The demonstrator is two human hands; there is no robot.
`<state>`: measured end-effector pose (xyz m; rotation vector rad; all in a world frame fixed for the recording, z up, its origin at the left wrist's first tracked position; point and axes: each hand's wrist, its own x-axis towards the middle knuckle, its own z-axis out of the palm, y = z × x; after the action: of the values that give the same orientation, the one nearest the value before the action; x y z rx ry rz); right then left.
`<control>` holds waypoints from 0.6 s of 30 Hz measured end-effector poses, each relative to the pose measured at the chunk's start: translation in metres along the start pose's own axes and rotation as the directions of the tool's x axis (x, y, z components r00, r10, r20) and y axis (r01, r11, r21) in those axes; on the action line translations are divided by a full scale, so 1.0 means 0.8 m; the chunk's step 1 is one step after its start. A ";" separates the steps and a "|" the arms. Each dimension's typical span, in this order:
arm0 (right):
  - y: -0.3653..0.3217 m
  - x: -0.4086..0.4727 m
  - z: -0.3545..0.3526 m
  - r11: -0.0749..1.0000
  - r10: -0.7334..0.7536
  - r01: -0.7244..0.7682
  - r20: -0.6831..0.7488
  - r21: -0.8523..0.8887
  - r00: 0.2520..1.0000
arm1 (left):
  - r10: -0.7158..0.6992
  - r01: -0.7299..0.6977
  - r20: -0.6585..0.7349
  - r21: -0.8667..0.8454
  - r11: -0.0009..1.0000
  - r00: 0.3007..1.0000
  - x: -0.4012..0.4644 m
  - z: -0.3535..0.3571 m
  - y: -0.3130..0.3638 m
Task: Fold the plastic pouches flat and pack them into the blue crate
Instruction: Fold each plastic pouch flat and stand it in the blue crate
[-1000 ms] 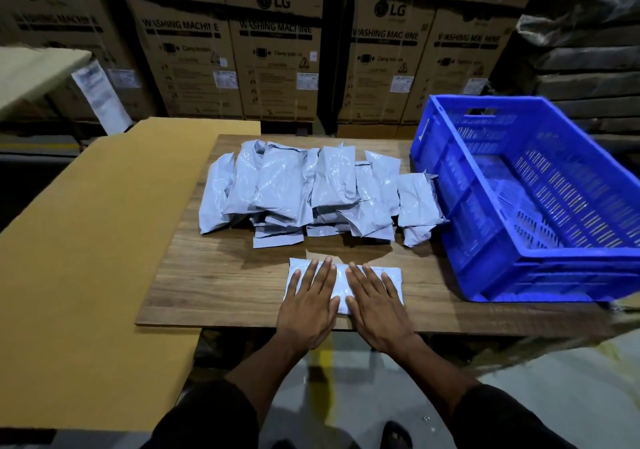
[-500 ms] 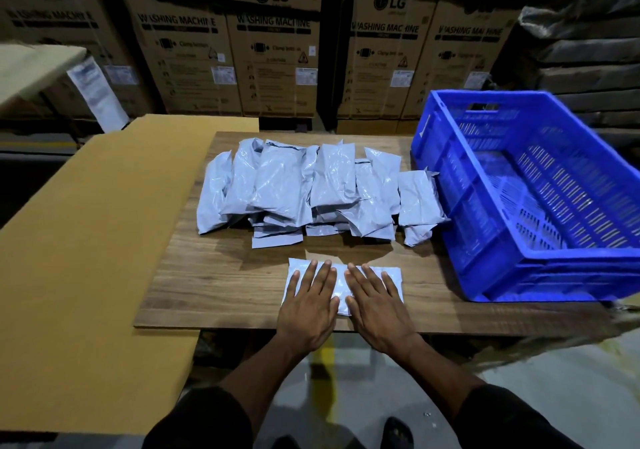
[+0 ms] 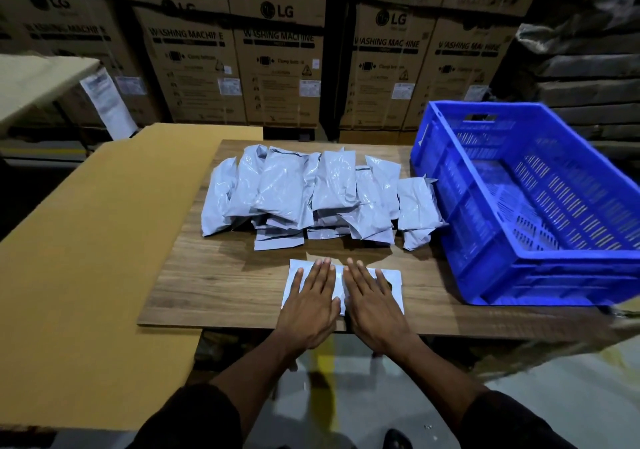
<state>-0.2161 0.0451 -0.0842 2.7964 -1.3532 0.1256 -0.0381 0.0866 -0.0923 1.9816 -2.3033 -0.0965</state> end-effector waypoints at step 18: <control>0.000 0.000 0.002 0.996 -0.052 0.050 0.029 0.069 0.998 | 0.104 -0.091 0.124 -0.106 0.990 0.987 -0.002 -0.014 -0.011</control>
<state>-0.2163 0.0449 -0.0860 2.8981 -1.3068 0.1301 -0.0276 0.0871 -0.0821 1.8632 -2.4168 -0.3353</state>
